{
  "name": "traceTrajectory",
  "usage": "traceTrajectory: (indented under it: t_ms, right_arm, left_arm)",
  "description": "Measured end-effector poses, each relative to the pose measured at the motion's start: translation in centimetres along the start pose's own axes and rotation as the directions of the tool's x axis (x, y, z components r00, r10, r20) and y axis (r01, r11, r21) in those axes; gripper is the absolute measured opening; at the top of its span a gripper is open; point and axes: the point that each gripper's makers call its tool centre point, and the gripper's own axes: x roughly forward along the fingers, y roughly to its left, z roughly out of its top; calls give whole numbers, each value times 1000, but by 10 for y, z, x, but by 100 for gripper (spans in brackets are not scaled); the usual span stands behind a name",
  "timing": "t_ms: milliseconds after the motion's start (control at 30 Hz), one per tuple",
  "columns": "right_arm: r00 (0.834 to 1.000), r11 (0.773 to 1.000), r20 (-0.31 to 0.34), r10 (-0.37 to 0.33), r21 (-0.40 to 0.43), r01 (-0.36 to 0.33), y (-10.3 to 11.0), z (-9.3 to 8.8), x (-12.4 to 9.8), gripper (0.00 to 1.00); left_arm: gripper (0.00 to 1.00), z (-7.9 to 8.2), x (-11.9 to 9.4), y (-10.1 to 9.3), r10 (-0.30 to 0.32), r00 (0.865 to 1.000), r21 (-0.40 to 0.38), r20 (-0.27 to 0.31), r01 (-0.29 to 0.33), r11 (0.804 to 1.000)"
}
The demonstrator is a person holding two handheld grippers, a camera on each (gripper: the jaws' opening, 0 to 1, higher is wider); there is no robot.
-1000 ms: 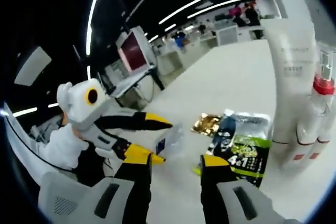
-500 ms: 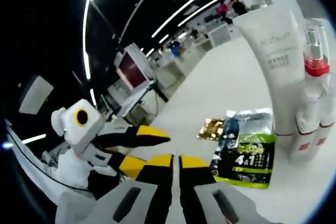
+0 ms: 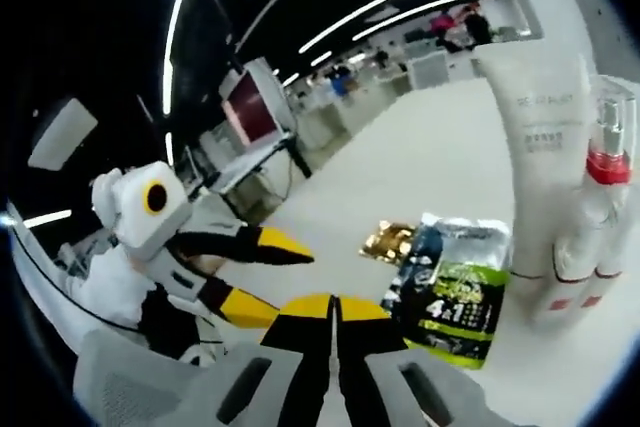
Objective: Arrange the skincare products in the storage area until every visible bottle or jar stands upright without overlapping.
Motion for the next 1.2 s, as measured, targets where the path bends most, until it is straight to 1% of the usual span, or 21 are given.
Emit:
traceTrajectory:
  t_ms: [33,67,100,133,200,300,333,433,533,633,667,700,733,800,900,1033,1200]
  right_arm:
    - [1000,999,-24,-3,-45,2,1,-5,2,0]
    - [999,998,-33,0,-68,-2,3,-7,3,0]
    - [999,997,-39,8,-76,-11,5,-9,5,2]
    - [999,997,-43,14,-73,-17,7,-10,6,8]
    - [998,996,-54,20,-81,-24,8,-12,7,12]
    - [997,988,-76,4,-153,-15,6,-17,8,20]
    - [997,986,-80,4,-163,-17,6,-18,8,24]
    - [993,975,-119,12,-219,-38,10,-27,10,33]
    - [987,945,-160,15,-319,-66,16,-38,15,41]
    - [977,917,-215,16,-387,-100,21,-53,20,49]
    - [972,905,-236,-5,-414,-96,19,-59,21,50]
    - [970,900,-242,-13,-426,-94,18,-61,22,50]
    - [966,884,-259,-24,-456,-100,17,-66,23,49]
    - [962,869,-272,-36,-484,-105,15,-72,25,50]
    - [956,852,-288,-55,-512,-106,11,-77,26,50]
    - [953,857,-301,-48,-502,-115,10,-81,29,50]
    - [944,844,-326,-57,-521,-129,8,-88,31,49]
  left_arm:
    - [31,-2,0,0,-2,1000,-8,-1,2,1000]
    - [31,-5,0,-1,-4,1000,-18,-5,4,1000]
    - [32,-7,1,-1,-5,1000,-23,-9,5,1000]
    - [32,-11,0,-1,-6,1000,-28,-21,6,1000]
    - [32,-16,-1,1,2,999,-33,-34,-4,999]
    - [33,-23,-6,7,18,998,-55,-53,-21,998]
    - [33,-24,-7,10,27,998,-64,-56,-30,998]
    - [32,-28,-12,18,52,997,-80,-56,-56,995]
    - [32,-29,-17,22,66,996,-92,-53,-70,993]
    - [32,-31,-19,22,71,996,-102,-51,-76,992]
    - [32,-32,-19,22,71,996,-103,-51,-76,992]
    - [32,-32,-20,21,70,996,-104,-51,-75,992]
    - [32,-34,-20,19,67,996,-107,-50,-72,992]
    - [32,-36,-20,18,65,997,-114,-51,-71,991]
    - [32,-38,-19,15,61,997,-117,-54,-67,991]
    - [32,-38,-20,14,59,997,-124,-51,-65,990]
    - [32,-39,-21,13,57,997,-127,-49,-62,990]
